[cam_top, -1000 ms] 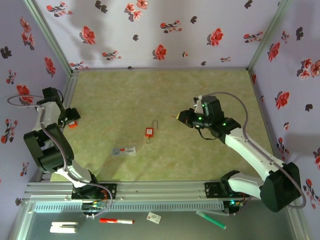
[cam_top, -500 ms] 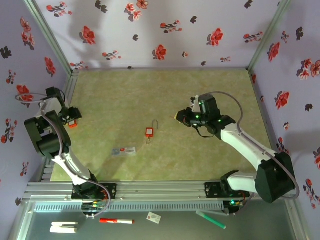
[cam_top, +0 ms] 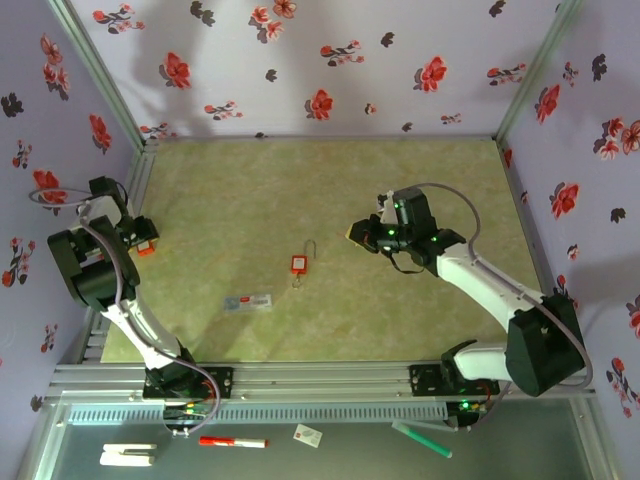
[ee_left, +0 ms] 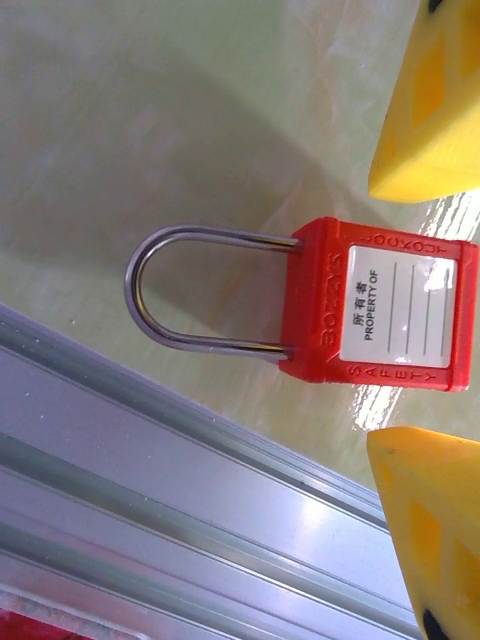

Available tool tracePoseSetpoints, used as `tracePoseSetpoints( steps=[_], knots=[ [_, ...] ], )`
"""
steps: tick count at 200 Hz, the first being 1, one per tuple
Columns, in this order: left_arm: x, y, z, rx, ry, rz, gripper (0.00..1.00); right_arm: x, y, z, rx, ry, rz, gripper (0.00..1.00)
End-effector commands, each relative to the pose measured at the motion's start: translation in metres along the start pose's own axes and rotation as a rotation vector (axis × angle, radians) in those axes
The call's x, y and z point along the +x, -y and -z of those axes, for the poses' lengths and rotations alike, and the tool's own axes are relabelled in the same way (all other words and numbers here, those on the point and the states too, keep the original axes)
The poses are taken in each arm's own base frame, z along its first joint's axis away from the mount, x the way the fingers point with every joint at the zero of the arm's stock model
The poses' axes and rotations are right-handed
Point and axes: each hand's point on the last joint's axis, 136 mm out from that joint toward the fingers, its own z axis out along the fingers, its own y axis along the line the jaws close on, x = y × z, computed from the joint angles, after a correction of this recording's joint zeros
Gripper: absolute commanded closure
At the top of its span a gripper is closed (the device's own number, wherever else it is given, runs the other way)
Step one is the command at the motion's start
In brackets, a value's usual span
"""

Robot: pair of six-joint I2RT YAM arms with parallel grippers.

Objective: Unlock with the key

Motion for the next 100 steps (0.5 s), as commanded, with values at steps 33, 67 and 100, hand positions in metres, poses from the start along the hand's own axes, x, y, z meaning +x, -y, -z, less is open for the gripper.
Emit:
tracePoseSetpoints(
  steps=[33, 67, 100],
  knots=[
    [-0.009, -0.001, -0.013, 0.012, -0.013, -0.008, 0.41, -0.009, -0.011, 0.0, -0.037, 0.016, 0.009, 1.0],
    [-0.007, 0.003, -0.017, 0.024, -0.035, -0.011, 0.44, -0.01, -0.015, -0.005, -0.062, 0.005, -0.001, 1.0],
    [0.0, 0.009, -0.022, 0.035, -0.068, -0.01, 0.57, -0.012, -0.015, -0.006, -0.061, 0.004, -0.001, 1.0]
  ],
)
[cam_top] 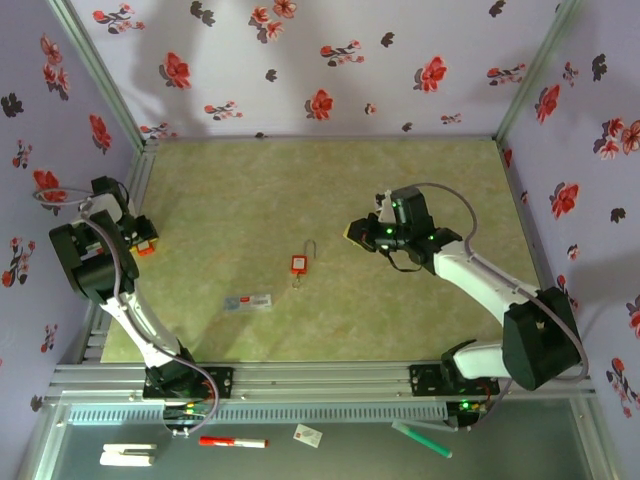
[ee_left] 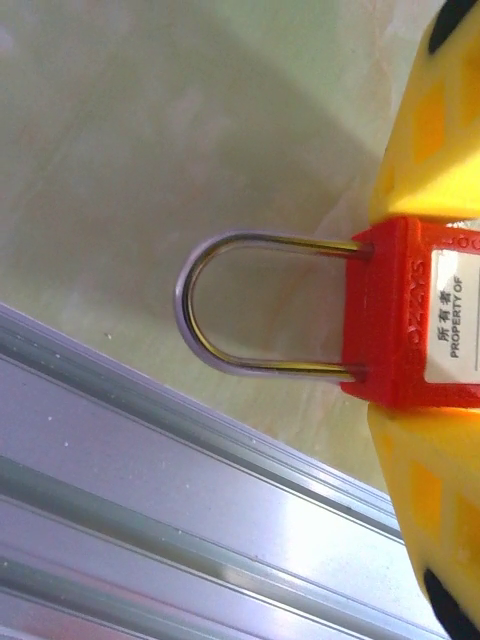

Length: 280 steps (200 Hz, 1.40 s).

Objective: Unlock with the key

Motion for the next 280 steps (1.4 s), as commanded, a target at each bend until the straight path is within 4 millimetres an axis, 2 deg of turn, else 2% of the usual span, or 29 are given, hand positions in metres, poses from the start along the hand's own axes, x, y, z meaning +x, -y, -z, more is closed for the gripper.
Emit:
tracePoseSetpoints(
  steps=[1, 46, 86, 107, 148, 163, 197, 238, 259, 280],
  knots=[
    [0.007, 0.006, -0.007, 0.018, -0.047, -0.01, 0.57, -0.009, -0.015, 0.001, -0.044, 0.012, 0.01, 1.0],
    [0.023, 0.015, -0.019, 0.04, -0.097, -0.013, 0.62, -0.01, -0.017, -0.001, -0.048, 0.006, 0.005, 1.0],
    [0.03, 0.025, -0.014, 0.073, -0.11, 0.021, 0.71, -0.01, -0.02, 0.001, -0.048, 0.011, 0.009, 1.0],
    [0.033, 0.043, -0.003, 0.123, -0.103, 0.056, 0.76, -0.01, -0.021, 0.001, -0.044, 0.014, 0.016, 1.0],
    [0.05, 0.095, 0.032, 0.329, -0.089, 0.232, 0.86, -0.009, -0.015, 0.001, -0.002, 0.018, 0.048, 1.0],
    [0.061, 0.121, 0.045, 0.445, -0.092, 0.315, 0.87, -0.006, -0.013, -0.001, 0.028, 0.008, 0.081, 1.0],
    [0.081, 0.175, 0.085, 0.636, -0.075, 0.439, 0.9, 0.009, -0.015, -0.016, 0.103, -0.046, 0.188, 1.0],
    [0.102, 0.236, 0.133, 0.909, -0.046, 0.672, 0.92, 0.031, -0.059, -0.048, 0.018, -0.053, 0.361, 1.0],
    [0.112, 0.258, 0.149, 1.003, -0.053, 0.776, 0.94, 0.031, -0.078, -0.059, -0.016, -0.005, 0.431, 1.0],
    [0.12, 0.28, 0.166, 1.081, -0.076, 0.81, 0.95, 0.029, -0.085, -0.07, -0.047, 0.007, 0.441, 1.0]
  ],
)
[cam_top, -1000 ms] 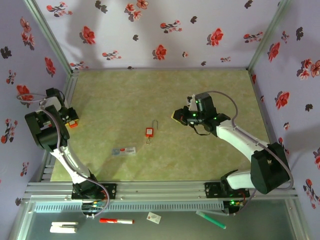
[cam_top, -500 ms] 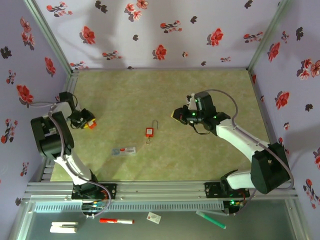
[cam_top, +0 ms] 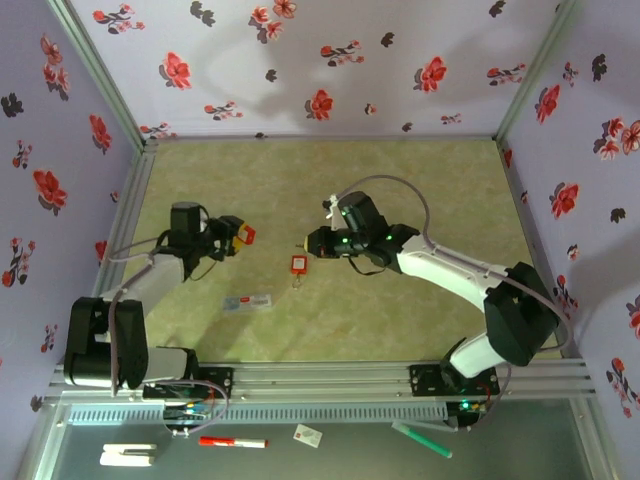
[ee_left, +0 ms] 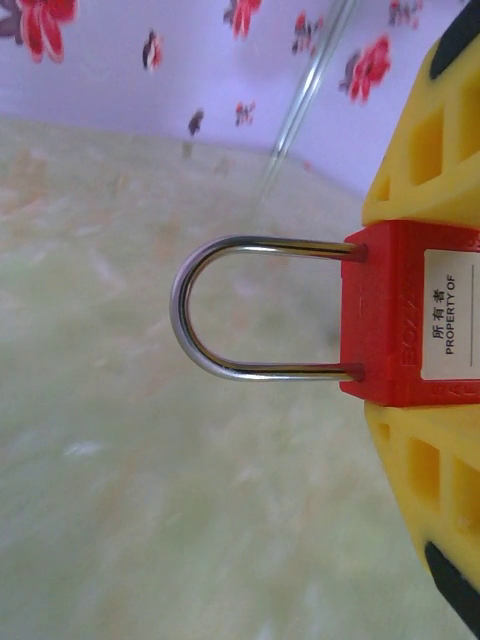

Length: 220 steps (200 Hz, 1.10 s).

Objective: Unlock with the key

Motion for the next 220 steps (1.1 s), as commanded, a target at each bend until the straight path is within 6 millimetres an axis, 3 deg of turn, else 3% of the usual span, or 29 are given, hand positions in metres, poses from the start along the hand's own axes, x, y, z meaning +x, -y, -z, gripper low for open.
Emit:
tracePoseSetpoints(
  steps=[1, 27, 64, 153, 220],
  knots=[
    [0.01, 0.054, 0.003, 0.217, 0.022, 0.156, 0.95, -0.033, -0.019, -0.006, -0.04, 0.119, 0.087, 1.0],
    [0.035, 0.071, -0.003, 0.257, -0.036, 0.164, 0.96, -0.036, -0.02, -0.016, -0.045, 0.123, 0.092, 1.0],
    [0.051, 0.077, -0.006, 0.274, -0.072, 0.175, 0.97, -0.037, -0.015, -0.025, -0.021, 0.131, 0.095, 1.0],
    [0.056, 0.07, -0.01, 0.263, -0.086, 0.178, 1.0, -0.057, -0.03, -0.029, -0.051, 0.164, 0.119, 1.0],
    [0.06, 0.068, -0.013, 0.253, -0.104, 0.17, 1.0, -0.057, -0.03, -0.038, -0.059, 0.155, 0.107, 1.0]
  ],
)
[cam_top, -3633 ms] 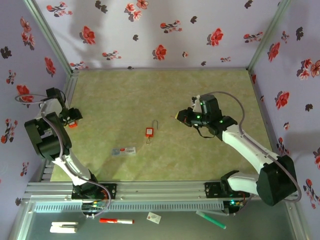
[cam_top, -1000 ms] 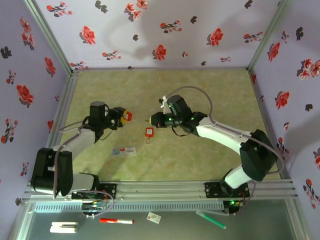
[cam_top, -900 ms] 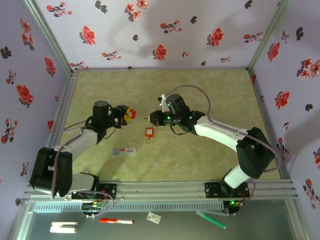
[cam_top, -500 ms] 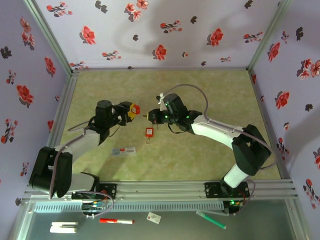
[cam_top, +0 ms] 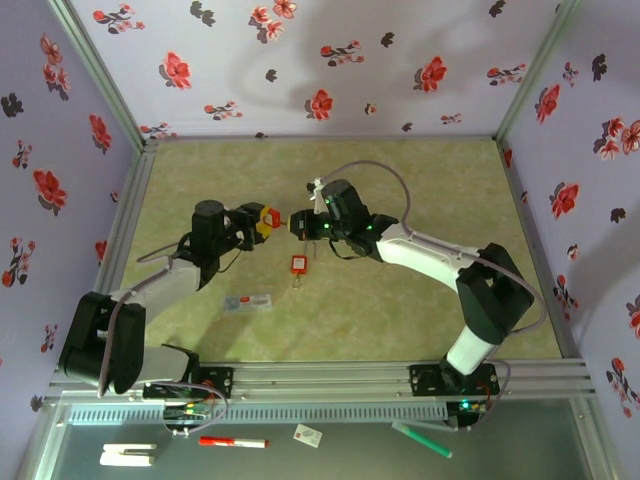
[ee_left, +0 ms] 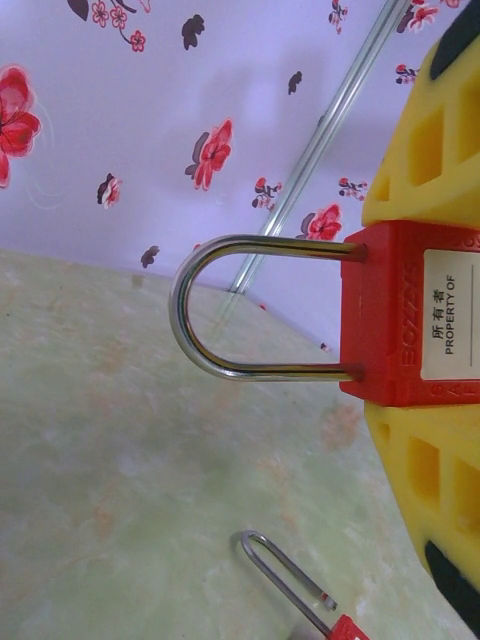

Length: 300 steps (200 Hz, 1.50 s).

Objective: Unlock with the key

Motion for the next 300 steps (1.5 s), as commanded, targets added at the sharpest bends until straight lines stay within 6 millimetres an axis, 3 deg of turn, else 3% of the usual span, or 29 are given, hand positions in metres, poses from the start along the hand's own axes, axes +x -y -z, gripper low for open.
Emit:
tracePoseSetpoints(
  steps=[1, 97, 300],
  knots=[
    [0.007, 0.007, -0.003, 0.031, -0.022, -0.012, 1.0, -0.011, -0.012, -0.003, -0.035, 0.032, 0.027, 1.0],
    [0.016, 0.002, -0.013, 0.012, -0.048, -0.037, 1.0, -0.01, -0.009, -0.006, -0.026, 0.033, 0.02, 1.0],
    [0.01, -0.014, -0.013, -0.089, -0.018, -0.121, 1.0, -0.01, -0.014, -0.003, -0.029, 0.008, 0.037, 1.0]
  ],
)
